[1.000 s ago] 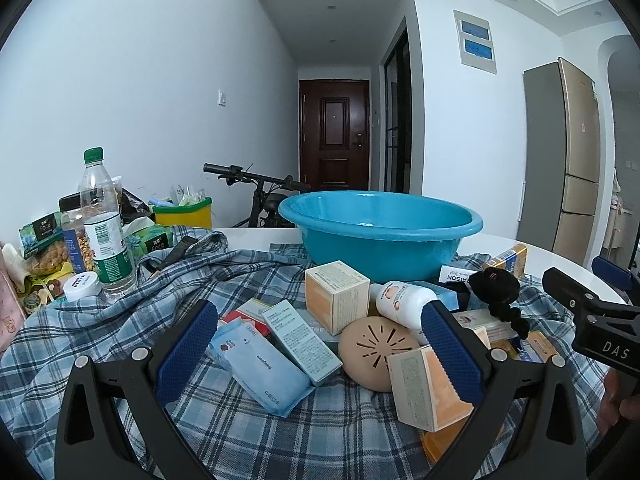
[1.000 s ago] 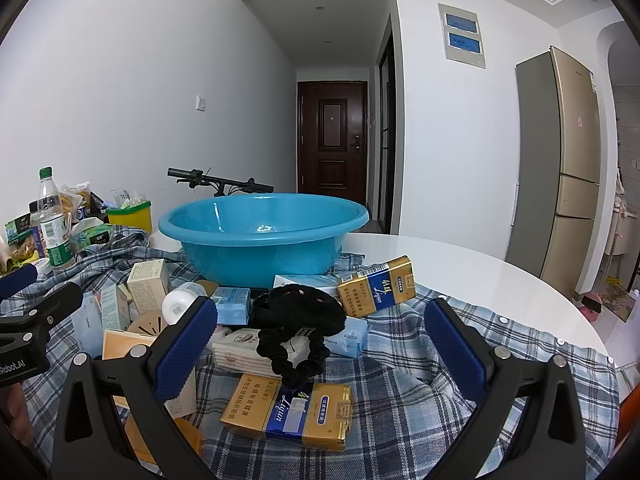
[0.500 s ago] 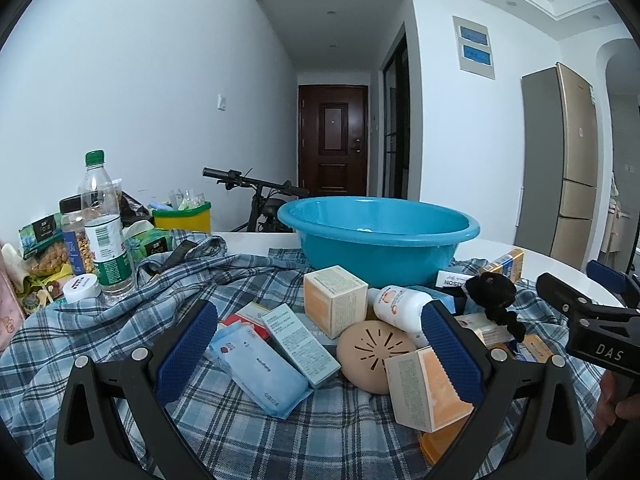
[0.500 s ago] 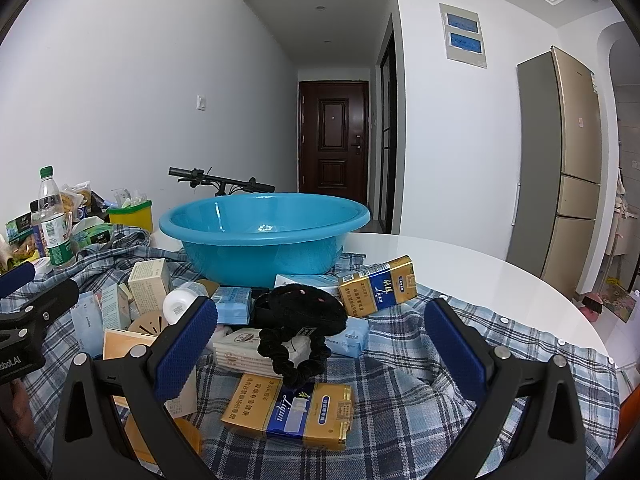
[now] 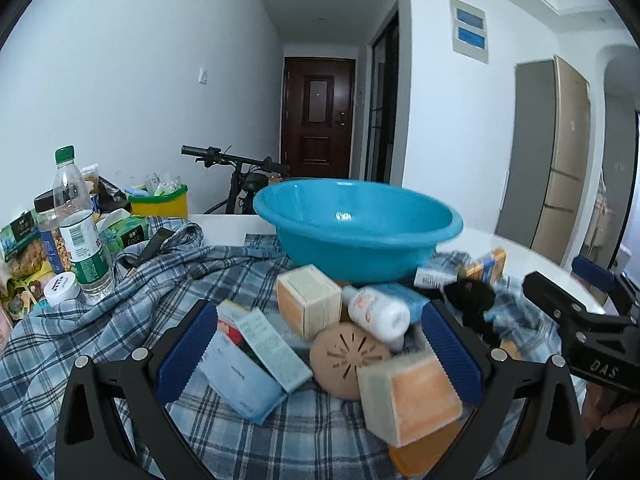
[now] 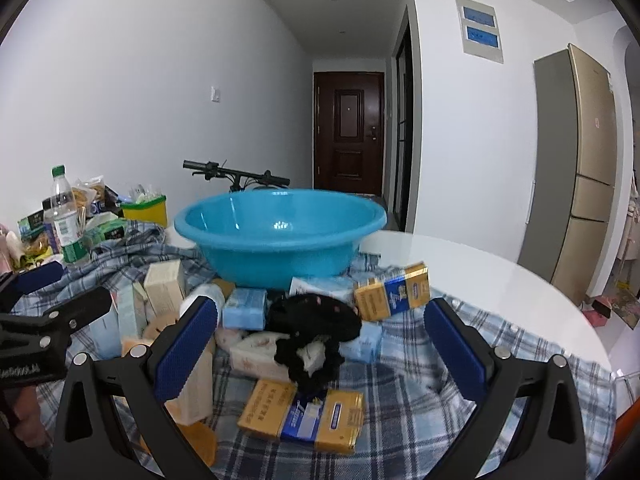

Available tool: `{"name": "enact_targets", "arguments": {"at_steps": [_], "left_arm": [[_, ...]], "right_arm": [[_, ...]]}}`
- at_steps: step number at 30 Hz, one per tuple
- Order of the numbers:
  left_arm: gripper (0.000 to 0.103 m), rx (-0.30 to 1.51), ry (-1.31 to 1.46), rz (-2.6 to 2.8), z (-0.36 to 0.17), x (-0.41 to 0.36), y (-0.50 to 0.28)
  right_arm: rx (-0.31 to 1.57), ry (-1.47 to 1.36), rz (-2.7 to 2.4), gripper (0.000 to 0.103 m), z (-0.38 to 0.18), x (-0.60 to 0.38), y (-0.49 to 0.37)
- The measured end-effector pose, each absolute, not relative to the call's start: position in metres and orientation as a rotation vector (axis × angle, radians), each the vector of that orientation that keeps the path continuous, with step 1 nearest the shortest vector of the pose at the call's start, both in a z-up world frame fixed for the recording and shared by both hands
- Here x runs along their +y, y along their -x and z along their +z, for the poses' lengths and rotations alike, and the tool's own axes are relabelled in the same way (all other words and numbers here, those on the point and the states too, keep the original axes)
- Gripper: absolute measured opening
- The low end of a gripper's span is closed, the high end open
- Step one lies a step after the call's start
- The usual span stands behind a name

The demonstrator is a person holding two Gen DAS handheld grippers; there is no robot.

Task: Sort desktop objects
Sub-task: 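Move both tools toward the cluttered table beside the blue basin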

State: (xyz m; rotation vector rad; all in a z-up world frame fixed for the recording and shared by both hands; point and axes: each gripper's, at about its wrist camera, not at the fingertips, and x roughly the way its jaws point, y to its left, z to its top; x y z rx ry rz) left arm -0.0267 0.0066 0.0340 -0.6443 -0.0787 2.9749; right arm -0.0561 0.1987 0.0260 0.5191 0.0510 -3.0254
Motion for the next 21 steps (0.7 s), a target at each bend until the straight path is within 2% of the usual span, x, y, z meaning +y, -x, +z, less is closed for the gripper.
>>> {"name": "enact_targets", "arguments": {"at_steps": [8,12,18,21], "left_arm": [[0.103,-0.060,0.565,3.033,0.083,-0.002,0.037],[0.103,-0.122,0.548,3.021,0.106,-0.010,0.044],[0.103,-0.055,0.457,3.064,0.138,-0.006,0.044],[0.103,-0.084,0.397,3.077,0.152,-0.010,0.041]], "right_arm": [[0.042,-0.447,-3.035,0.103,0.072,0.205,0.065],[0.043,-0.408,-3.038,0.103,0.094,0.207,0.069],[0.033,-0.338,-3.038,0.103,0.121,0.207,0.072],[0.027,-0.310,-3.039,0.103,0.132,0.208,0.072]]}}
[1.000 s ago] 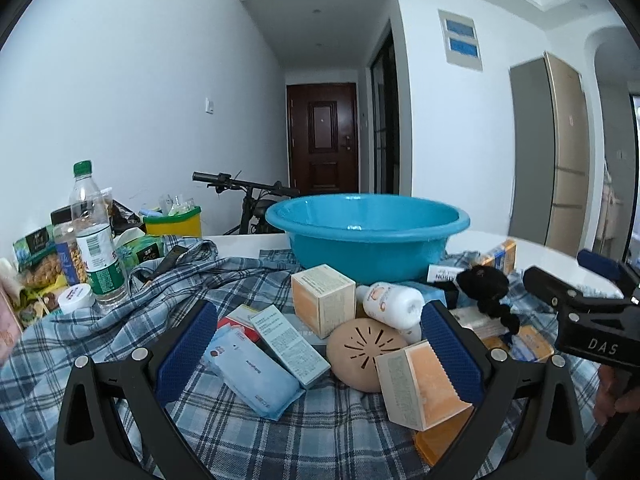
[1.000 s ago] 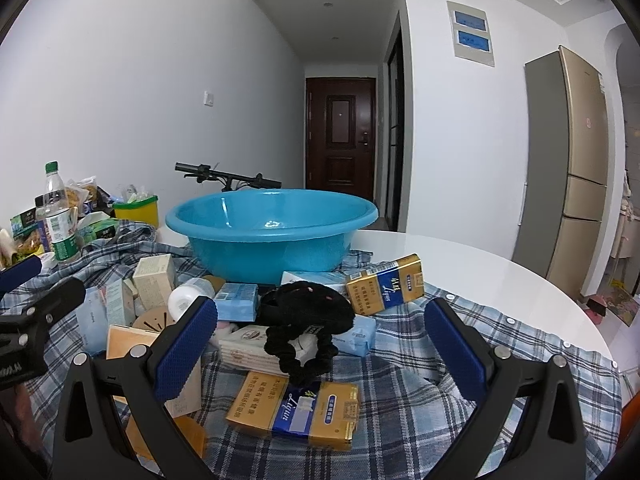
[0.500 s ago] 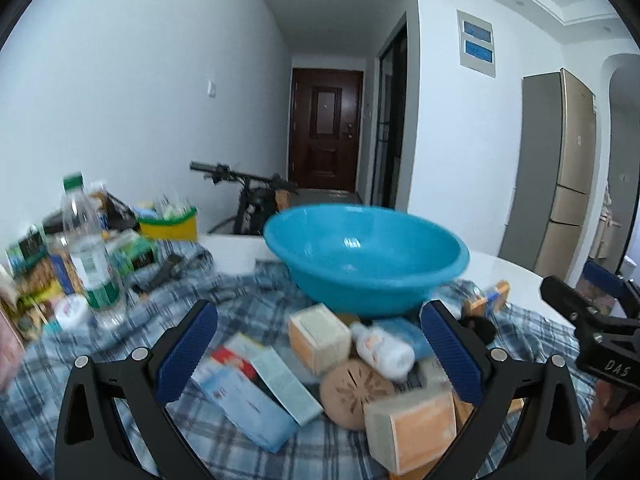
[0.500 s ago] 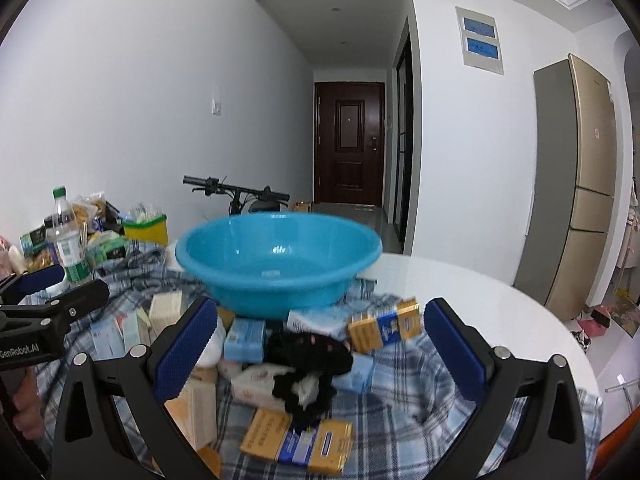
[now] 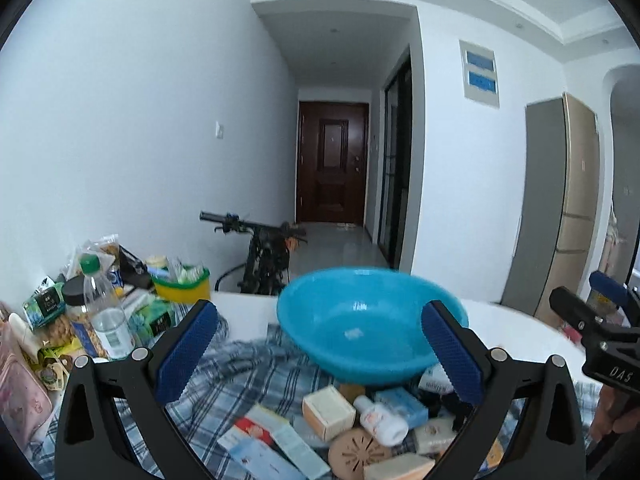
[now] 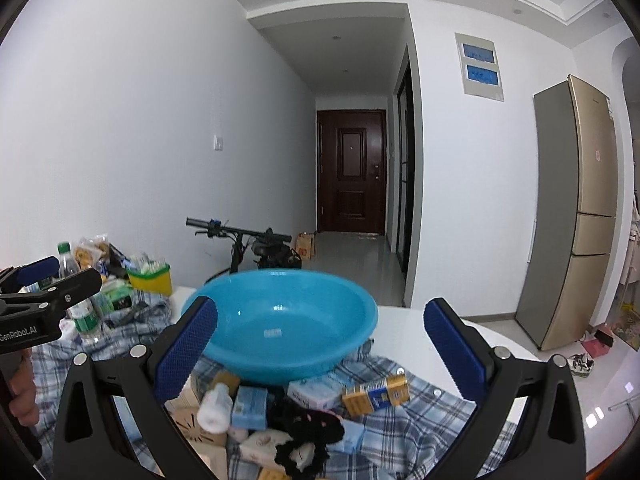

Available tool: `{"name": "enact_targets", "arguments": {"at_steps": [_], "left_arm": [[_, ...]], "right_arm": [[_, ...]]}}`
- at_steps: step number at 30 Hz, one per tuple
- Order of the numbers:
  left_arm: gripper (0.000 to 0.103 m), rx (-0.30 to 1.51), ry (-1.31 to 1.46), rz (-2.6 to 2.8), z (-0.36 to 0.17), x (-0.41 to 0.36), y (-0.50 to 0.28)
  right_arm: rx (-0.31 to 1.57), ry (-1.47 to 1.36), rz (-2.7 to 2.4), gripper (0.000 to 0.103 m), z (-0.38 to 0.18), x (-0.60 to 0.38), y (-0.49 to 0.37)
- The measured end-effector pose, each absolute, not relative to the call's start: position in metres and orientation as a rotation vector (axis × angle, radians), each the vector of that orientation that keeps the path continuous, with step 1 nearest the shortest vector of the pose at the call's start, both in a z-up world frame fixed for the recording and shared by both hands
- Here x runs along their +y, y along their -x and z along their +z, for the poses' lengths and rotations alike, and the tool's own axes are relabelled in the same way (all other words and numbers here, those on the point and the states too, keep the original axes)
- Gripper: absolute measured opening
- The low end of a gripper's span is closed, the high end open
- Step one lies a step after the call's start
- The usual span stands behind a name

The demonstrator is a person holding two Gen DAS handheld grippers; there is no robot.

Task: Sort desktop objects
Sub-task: 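Move both tools toward the cluttered table beside the blue basin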

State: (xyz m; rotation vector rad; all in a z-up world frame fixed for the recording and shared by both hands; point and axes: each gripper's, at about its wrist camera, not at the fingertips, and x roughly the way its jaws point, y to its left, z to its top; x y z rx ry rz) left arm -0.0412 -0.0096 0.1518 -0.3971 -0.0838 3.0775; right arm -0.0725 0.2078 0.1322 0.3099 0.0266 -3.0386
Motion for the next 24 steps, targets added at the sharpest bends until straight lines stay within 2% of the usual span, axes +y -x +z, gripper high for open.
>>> {"name": "enact_targets", "arguments": {"at_steps": [9,13,17,24], "left_arm": [[0.103,-0.050,0.342,3.106,0.177,-0.009,0.037],[0.103,-0.073,0.436,3.044,0.177,-0.008,0.040],[0.103,-0.006,0.521,3.056,0.172,-0.005,0.046],[0.103,-0.014,0.737,2.969,0.157,-0.004,0.068]], "right_arm": [[0.044,-0.233,-3.045,0.103,0.159,0.206,0.071],[0.039,-0.253,-3.052,0.103,0.165,0.205,0.071],[0.044,-0.382,-3.042,0.103,0.164,0.206,0.080],[0.047,-0.544,-3.004,0.103,0.152,0.212,0.091]]}}
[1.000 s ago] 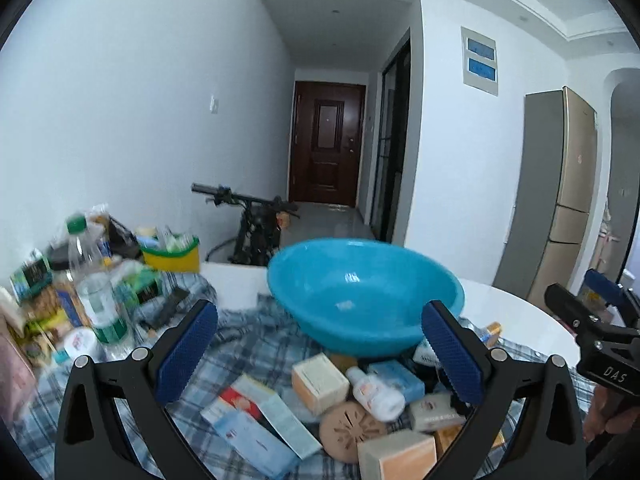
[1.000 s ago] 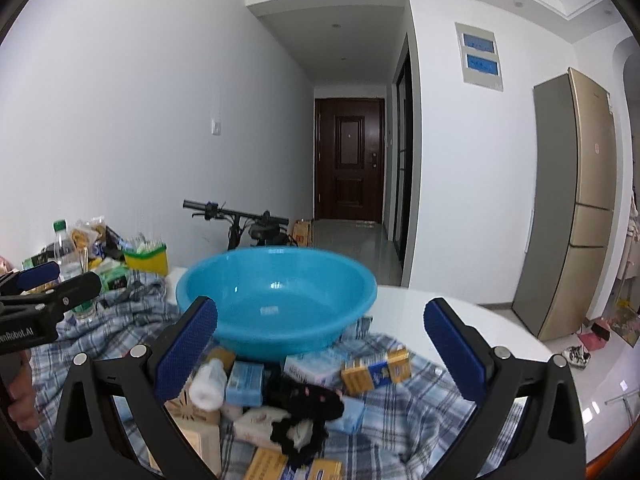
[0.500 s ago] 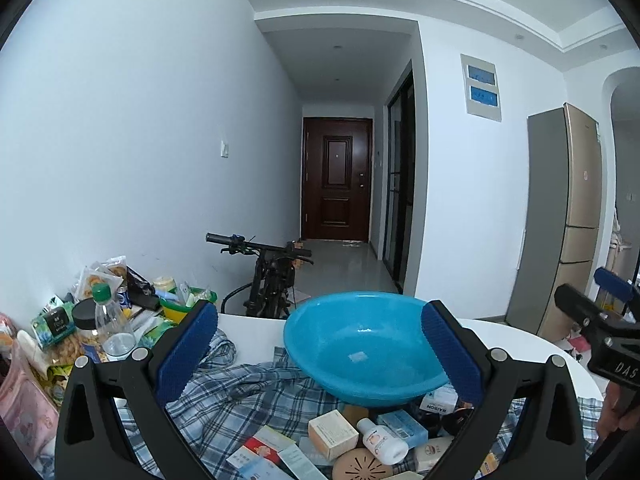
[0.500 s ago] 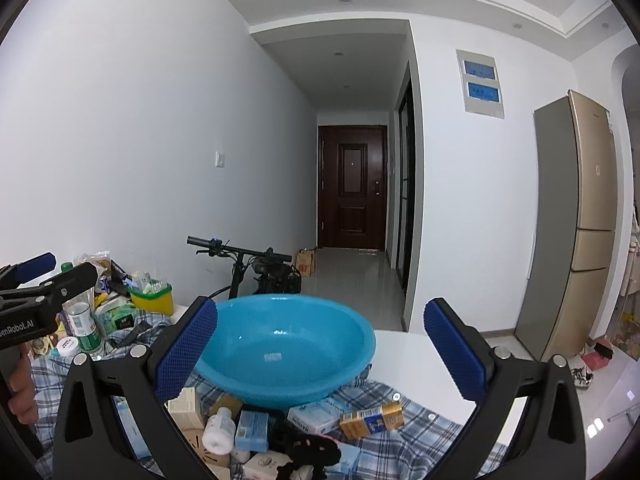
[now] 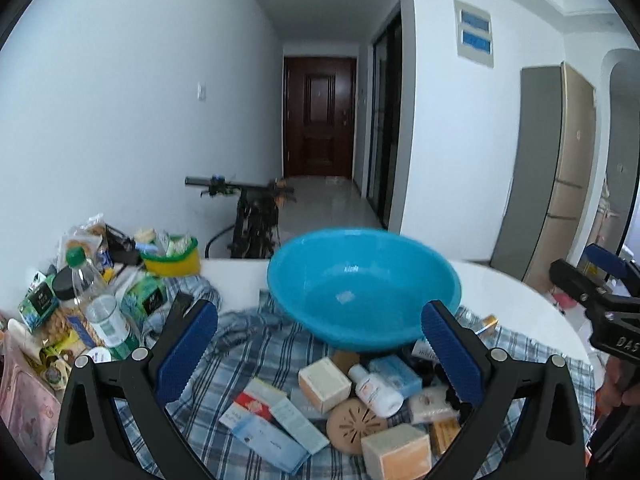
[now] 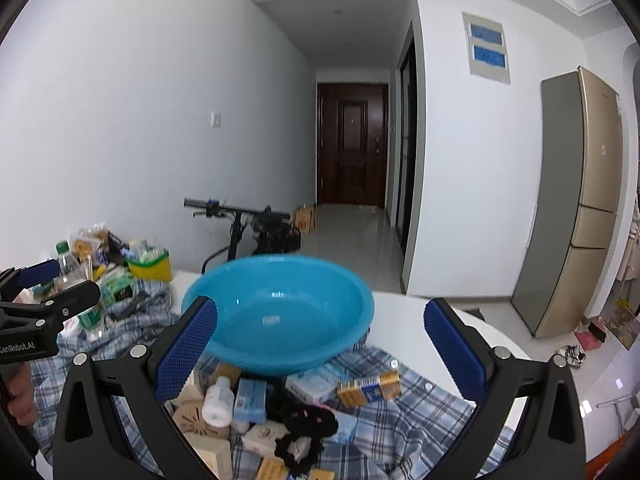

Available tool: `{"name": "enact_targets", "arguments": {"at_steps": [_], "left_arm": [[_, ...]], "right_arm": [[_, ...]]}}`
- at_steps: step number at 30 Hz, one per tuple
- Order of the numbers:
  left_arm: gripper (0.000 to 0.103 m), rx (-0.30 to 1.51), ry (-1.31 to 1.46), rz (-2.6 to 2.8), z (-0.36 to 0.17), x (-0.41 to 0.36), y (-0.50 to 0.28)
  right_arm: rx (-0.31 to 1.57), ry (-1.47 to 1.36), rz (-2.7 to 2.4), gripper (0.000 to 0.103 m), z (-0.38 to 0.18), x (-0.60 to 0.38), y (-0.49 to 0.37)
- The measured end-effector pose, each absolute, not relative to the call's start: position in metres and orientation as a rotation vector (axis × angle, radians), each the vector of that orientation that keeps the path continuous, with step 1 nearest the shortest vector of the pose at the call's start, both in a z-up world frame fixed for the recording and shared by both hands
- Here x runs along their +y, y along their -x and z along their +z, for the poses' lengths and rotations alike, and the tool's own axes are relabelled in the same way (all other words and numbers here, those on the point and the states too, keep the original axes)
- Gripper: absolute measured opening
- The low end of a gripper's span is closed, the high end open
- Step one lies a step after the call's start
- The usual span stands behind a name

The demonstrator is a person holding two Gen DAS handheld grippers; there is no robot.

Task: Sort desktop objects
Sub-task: 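Move both tools toward the cluttered table beside the blue basin, then grasp the cream cardboard box with the left tool while the right tool approaches the black hair tie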

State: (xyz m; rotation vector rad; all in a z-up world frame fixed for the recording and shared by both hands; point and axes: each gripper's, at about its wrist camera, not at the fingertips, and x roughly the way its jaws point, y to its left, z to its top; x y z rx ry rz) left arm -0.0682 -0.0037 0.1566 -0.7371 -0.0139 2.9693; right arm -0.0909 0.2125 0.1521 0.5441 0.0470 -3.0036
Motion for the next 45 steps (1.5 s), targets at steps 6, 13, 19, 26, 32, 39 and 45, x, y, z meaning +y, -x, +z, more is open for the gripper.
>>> {"name": "enact_targets", "arguments": {"at_steps": [6,13,19,26,32,39,45], "left_arm": [[0.103,-0.028,0.863,2.913,0.137,-0.004,0.074],[0.103,-0.004,0.993,2.882,0.109,-0.002,0.078],[0.103,-0.001,1.066,2.847,0.086,0.003,0.080],[0.103,0.008,1.186,2.795,0.058,0.006,0.083],[0.103,-0.014,1.246,2.773,0.044,0.004,0.087],[0.103,0.012,1.290,2.746,0.032,0.007,0.092],[0.103,0.014,1.307,2.736,0.026,0.009,0.098]], "right_arm": [[0.022,-0.647,-2.972,0.103,0.141,0.218,0.095],[-0.010,-0.779,-2.916,0.103,0.116,0.216,0.101],[-0.016,-0.841,-2.902,0.103,0.100,0.217,0.102],[-0.019,-0.921,-2.884,0.103,0.082,0.217,0.106],[-0.030,-0.970,-2.862,0.103,0.069,0.216,0.110],[-0.032,-1.027,-2.837,0.103,0.054,0.214,0.115],[-0.038,-1.068,-2.823,0.103,0.045,0.214,0.121]]}}
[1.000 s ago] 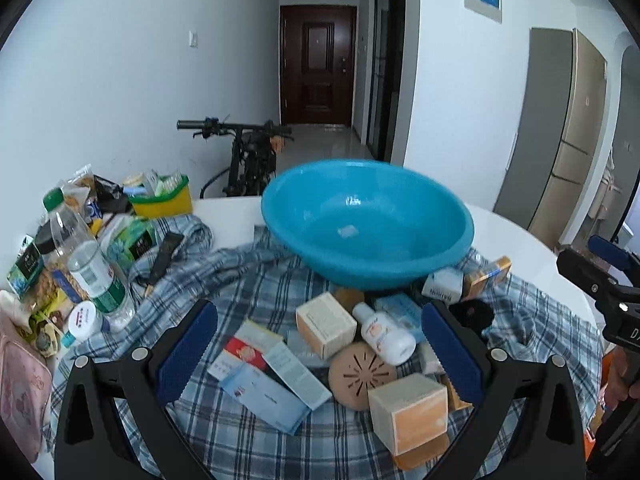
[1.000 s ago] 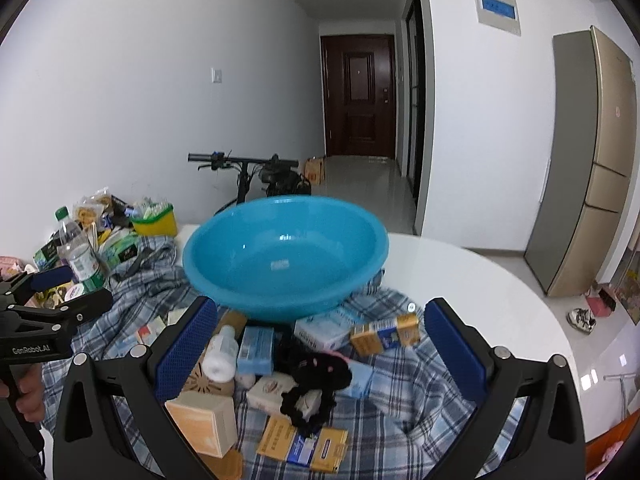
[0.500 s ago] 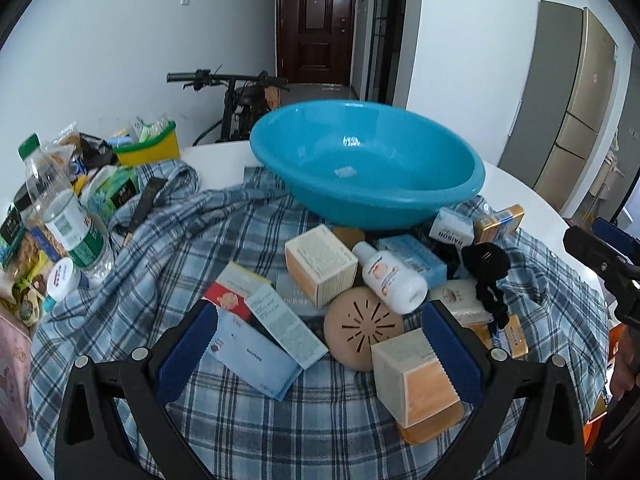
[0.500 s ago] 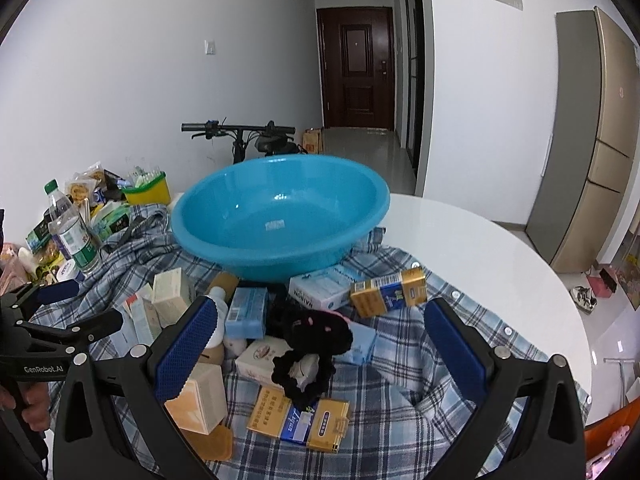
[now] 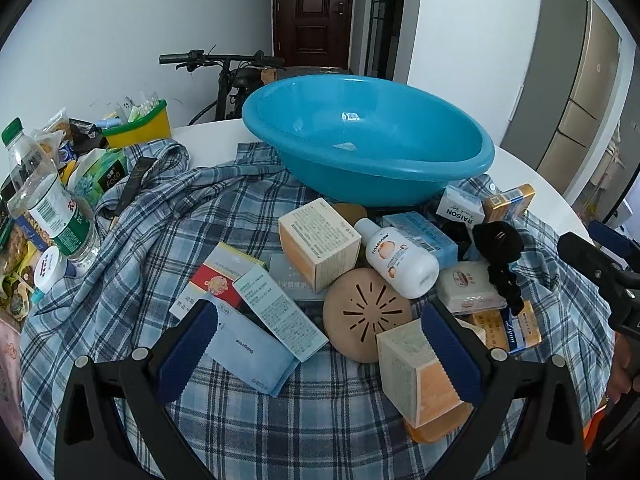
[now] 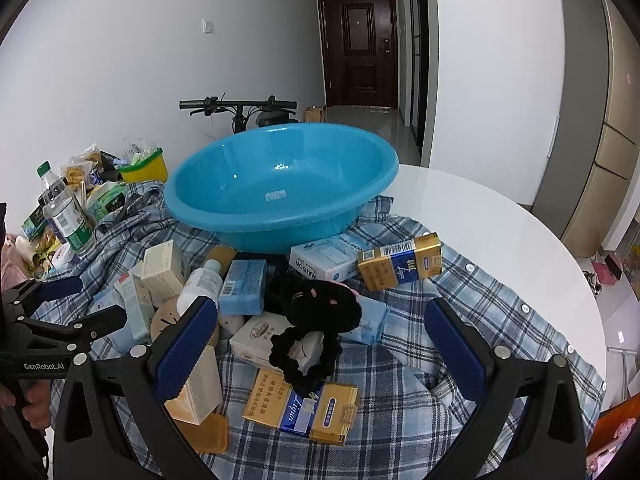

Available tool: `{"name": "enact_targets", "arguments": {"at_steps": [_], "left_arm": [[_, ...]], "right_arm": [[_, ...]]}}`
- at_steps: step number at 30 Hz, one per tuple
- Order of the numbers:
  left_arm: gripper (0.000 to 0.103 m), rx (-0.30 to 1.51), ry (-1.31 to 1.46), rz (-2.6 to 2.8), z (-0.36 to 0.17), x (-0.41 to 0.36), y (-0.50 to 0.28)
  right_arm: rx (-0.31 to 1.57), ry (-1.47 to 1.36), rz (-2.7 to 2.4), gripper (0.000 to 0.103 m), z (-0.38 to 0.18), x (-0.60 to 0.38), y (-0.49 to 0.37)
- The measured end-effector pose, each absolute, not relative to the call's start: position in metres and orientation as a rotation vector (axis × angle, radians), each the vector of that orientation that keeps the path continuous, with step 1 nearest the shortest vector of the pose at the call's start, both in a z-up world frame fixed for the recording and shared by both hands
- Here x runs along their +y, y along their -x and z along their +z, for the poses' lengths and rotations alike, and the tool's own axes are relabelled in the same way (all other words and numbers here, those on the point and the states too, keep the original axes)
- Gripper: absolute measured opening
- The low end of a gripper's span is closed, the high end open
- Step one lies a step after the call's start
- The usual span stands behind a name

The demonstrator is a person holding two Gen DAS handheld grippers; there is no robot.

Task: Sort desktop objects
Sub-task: 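Grasp the cream cardboard box with the left tool while the right tool approaches the black hair tie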

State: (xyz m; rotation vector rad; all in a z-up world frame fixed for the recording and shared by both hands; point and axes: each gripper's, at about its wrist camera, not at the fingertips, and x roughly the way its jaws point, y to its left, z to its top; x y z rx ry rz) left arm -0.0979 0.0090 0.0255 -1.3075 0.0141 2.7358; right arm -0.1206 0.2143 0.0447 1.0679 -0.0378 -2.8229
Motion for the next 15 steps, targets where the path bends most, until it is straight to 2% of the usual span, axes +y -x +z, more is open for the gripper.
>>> {"name": "enact_targets", "arguments": {"at_steps": [15], "left_arm": [[0.103,-0.019,1.351,2.700,0.014,0.009,0.123]], "right_arm": [[-0.042,-1.135,-2.790,0.103,0.027,0.214,0.139]]}}
